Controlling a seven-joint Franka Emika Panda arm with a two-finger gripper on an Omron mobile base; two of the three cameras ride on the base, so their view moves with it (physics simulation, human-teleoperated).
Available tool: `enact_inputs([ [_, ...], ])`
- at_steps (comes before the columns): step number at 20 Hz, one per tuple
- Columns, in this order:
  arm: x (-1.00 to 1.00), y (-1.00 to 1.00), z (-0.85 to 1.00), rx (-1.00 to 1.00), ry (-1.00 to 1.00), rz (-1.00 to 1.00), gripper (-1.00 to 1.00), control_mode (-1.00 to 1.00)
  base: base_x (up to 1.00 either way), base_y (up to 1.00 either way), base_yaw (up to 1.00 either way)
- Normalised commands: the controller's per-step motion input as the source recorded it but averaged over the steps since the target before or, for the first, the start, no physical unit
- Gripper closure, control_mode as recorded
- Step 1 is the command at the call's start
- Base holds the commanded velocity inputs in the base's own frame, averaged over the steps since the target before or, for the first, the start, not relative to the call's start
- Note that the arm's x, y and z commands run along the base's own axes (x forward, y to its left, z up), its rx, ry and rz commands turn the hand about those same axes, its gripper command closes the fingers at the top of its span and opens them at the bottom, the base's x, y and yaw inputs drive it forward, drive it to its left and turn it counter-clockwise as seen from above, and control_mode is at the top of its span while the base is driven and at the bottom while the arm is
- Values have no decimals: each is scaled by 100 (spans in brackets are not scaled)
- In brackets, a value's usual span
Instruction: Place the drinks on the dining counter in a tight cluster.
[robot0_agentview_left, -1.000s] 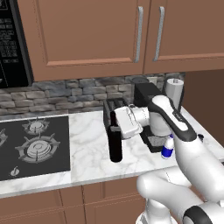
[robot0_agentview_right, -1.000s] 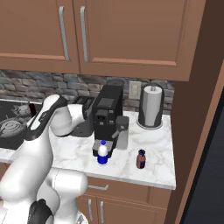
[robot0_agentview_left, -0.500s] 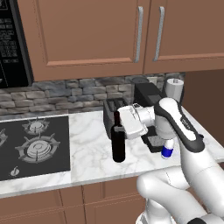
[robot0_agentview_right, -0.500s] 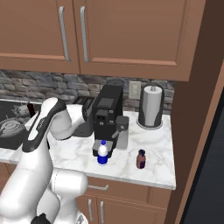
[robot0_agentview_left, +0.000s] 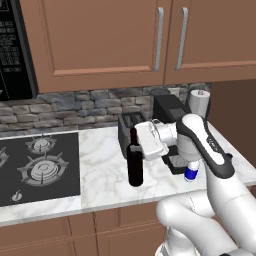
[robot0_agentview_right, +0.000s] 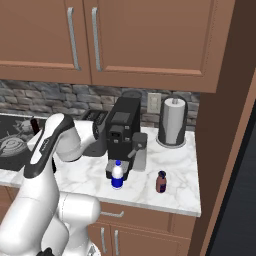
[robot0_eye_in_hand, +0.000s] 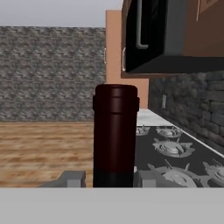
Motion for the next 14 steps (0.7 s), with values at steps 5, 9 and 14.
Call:
enact_inputs([
  [5, -3, 0, 0, 0, 0, 0, 100, -100, 0, 0, 0],
  [9, -4, 0, 0, 0, 0, 0, 100, 100, -26, 0, 0],
  [14, 0, 0, 0, 0, 0, 0, 100, 100, -51, 0, 0],
])
